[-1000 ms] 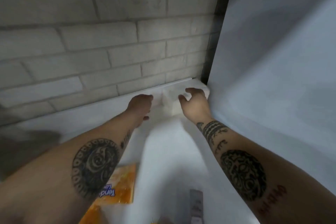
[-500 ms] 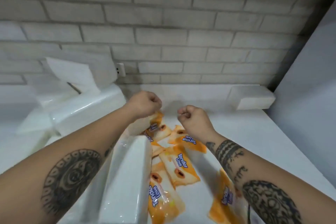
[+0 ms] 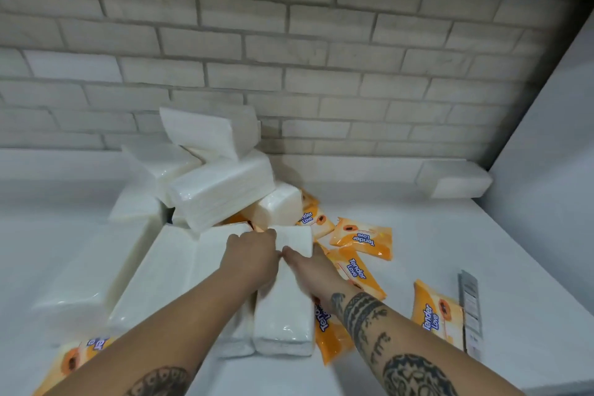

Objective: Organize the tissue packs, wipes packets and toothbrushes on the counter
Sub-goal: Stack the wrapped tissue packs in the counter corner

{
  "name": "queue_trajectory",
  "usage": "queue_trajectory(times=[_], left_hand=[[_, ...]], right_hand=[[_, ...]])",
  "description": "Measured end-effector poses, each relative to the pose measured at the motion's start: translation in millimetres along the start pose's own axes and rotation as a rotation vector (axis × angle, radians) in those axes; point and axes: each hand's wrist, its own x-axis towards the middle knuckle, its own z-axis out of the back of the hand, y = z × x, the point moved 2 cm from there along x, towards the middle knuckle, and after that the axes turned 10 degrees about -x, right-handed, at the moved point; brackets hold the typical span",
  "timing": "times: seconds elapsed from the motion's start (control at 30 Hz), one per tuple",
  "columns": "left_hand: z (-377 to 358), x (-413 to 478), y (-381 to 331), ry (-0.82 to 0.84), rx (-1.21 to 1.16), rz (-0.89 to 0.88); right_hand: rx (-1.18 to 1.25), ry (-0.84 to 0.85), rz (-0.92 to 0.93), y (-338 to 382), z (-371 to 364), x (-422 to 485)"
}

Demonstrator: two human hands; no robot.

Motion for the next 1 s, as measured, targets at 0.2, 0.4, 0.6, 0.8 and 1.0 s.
queue_trajectory(times=[0.2, 0.4, 0.6, 0.8, 1.0], left_hand=[[10.0, 5.4, -10.8, -0.118, -0.487, 0.021], [38.5, 11.5, -37.3, -0.122, -1.228, -0.03], [51.1, 14.7, -41.3, 0.305, -1.426, 0.056], [52.4, 10.1, -64.1, 0.149, -1.402, 0.014], [50.1, 12.7, -109.8, 0.11, -1.43, -0.061]], right_hand=[[0.146, -0.077, -0.01, 5.3, 13.9, 5.6], [0.347, -0.265, 0.117, 46.6, 50.1, -23.2], [0.522, -0.256, 0.201, 59.7, 85.4, -51.8], [0.461, -0.37, 0.201, 56.1, 93.0, -62.8], [0.352, -0.493, 0.259, 44.4, 125.9, -63.1]])
